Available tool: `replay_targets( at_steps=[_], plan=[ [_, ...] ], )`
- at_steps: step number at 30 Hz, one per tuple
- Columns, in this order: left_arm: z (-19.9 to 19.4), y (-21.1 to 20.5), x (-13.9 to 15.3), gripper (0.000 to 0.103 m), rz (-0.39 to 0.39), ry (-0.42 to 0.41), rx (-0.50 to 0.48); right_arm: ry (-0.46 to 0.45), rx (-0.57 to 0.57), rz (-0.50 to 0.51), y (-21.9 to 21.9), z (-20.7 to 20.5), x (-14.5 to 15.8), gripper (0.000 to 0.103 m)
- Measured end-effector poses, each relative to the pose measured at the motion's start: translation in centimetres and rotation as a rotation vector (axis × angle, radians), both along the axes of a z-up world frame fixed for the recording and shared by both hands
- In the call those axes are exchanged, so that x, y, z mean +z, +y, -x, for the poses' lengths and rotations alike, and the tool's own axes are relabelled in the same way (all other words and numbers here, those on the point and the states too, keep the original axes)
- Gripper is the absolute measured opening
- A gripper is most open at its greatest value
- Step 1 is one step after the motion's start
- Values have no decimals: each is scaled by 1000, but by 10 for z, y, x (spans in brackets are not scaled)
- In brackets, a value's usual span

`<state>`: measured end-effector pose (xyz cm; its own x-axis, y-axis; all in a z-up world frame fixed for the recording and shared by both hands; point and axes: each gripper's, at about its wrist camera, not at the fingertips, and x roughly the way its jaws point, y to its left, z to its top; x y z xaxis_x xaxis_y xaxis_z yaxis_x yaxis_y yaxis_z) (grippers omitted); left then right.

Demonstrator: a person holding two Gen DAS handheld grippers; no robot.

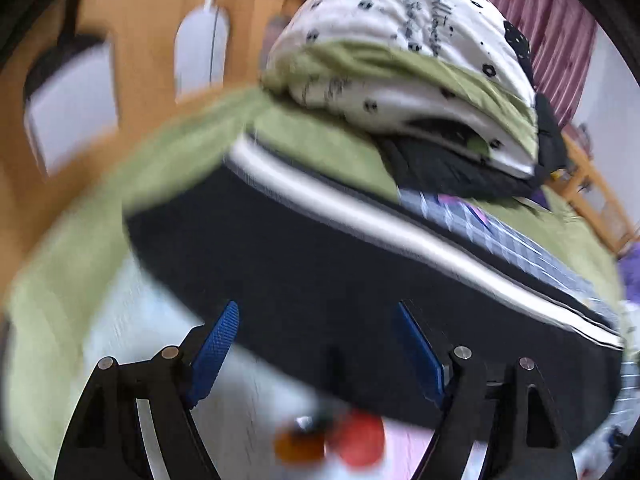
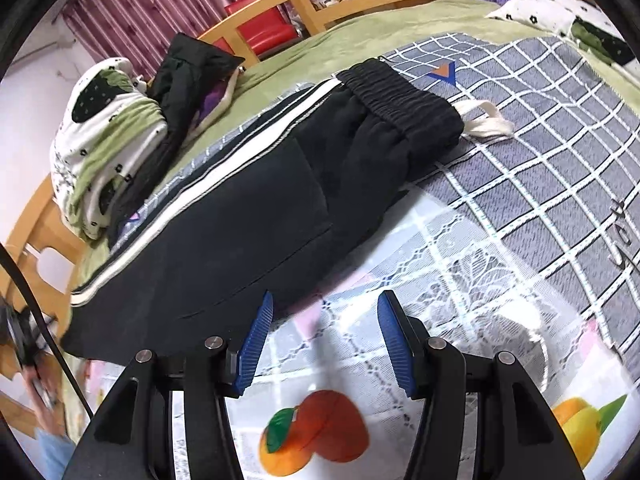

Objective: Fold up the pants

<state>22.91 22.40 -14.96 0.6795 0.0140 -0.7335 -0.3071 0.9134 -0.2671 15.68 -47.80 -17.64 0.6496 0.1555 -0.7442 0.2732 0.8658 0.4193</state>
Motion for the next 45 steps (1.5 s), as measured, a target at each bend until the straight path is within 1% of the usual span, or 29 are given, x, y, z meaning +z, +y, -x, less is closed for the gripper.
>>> replay_targets(
  at_steps=[1,4,5,6,7,10,13,14,15,16,17,18,19,20,21,22,23,25,26,28,31,32,35,37,38,40,42,44,45],
  plan=[
    [14,5,-14,78,76,2,21,0,4,-14,1,-1,-1,55],
    [30,15,-47,78,228,48,50,0,11,-48,0,-9,-7,55],
    [29,21,-58,76,271,62,58,-1,12,-67,-1,-15,-9,55],
    [28,28,-63,76,302,44,70,1,18,-89,-1,-22,-13,55],
    [25,33,-63,77,311,17,80,5,24,-107,-2,-30,-17,55],
    [12,42,-70,77,312,7,103,19,9,-135,-5,-51,-29,55],
    [-7,50,-75,75,323,-34,158,-9,-12,-171,-10,-73,-35,55],
    [-16,50,-76,71,308,-32,169,-18,-17,-183,-12,-81,-37,53],
    [-24,49,-75,68,294,-23,178,-24,-21,-193,-13,-90,-39,49],
    [-29,49,-75,62,287,-16,186,-22,-27,-198,-14,-98,-40,43],
    [-35,48,-76,51,279,-3,200,-14,-47,-205,-16,-105,-42,39],
    [-40,47,-75,41,261,16,213,-10,-65,-204,-17,-109,-42,26],
    [-47,46,-75,15,236,42,209,0,-83,-201,-19,-113,-44,22],
    [-51,46,-75,12,238,54,197,3,-84,-207,-19,-116,-44,20],
    [-54,46,-72,12,242,54,189,3,-86,-198,-19,-117,-43,15],
    [-54,45,-64,12,235,46,188,2,-82,-175,-17,-117,-37,13],
    [-50,42,-47,11,218,31,181,-4,-66,-144,-15,-116,-27,12],
    [-39,38,-23,11,231,-12,150,-45,-46,-129,-15,-108,-7,12],
    [-26,33,-6,11,252,-42,111,-66,-37,-132,-16,-102,5,12],
    [-6,18,12,11,237,-46,61,-92,-40,-130,-18,-89,26,12],
    [34,-7,22,11,195,-25,-1,-85,-29,-64,-24,-62,49,11],
    [41,-12,22,11,194,-16,-13,-74,-29,-53,-31,-47,53,11],
    [90,-23,13,11,221,34,-55,-36,-29,-45,-52,-7,58,11],
    [118,-28,4,11,232,69,-72,-10,-22,-23,-67,26,57,11],
    [122,-31,2,12,230,83,-77,10,-21,-7,-73,44,53,12],
    [137,-36,-9,12,201,123,-87,58,-21,7,-84,72,39,14],
    [145,-39,-19,13,155,159,-89,106,-6,17,-89,90,16,16],
    [149,-40,-24,22,119,203,-74,148,-2,14,-96,101,-9,24],
    [152,-40,-22,23,104,228,-58,161,-6,7,-97,105,-15,26]
  ],
)
